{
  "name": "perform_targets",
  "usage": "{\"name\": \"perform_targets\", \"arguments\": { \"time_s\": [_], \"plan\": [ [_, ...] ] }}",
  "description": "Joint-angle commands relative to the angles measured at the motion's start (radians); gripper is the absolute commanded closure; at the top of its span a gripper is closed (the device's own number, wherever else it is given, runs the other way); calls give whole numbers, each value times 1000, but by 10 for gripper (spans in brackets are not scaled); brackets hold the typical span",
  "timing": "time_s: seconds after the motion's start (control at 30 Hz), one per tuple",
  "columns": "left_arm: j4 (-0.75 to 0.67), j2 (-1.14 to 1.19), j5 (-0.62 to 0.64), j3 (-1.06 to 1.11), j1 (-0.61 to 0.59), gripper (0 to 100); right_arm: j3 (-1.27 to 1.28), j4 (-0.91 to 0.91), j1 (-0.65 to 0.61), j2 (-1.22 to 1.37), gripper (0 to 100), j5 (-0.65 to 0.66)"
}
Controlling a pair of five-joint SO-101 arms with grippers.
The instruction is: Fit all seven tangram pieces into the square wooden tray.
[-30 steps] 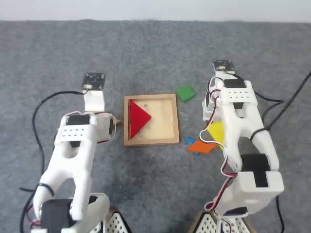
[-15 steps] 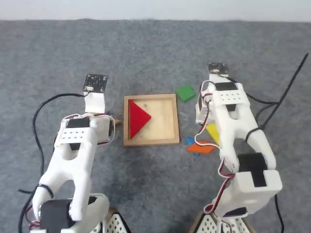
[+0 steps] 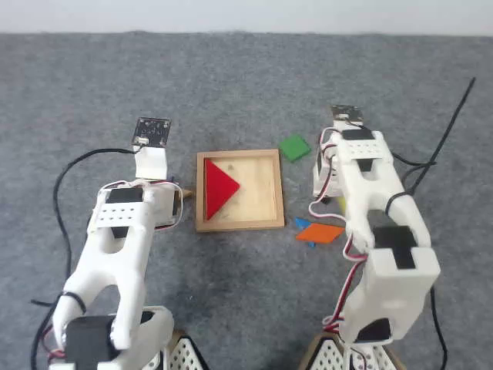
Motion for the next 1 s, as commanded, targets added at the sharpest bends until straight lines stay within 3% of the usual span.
{"name": "perform_targets", "arguments": {
  "time_s": [0.0, 0.53, 0.83, 0.97],
  "plan": [
    [-18, -15, -9, -5, -8, 986, -40, 30, -1, -4, 720, 31],
    [-18, -15, -9, -5, -8, 986, -55, -7, 2, 19, 695, 5],
    [-18, -15, -9, -5, -8, 986, -321, 186, 7, 219, 701, 12],
    [-18, -15, -9, -5, -8, 986, -470, 294, 7, 331, 775, 40]
  ]
}}
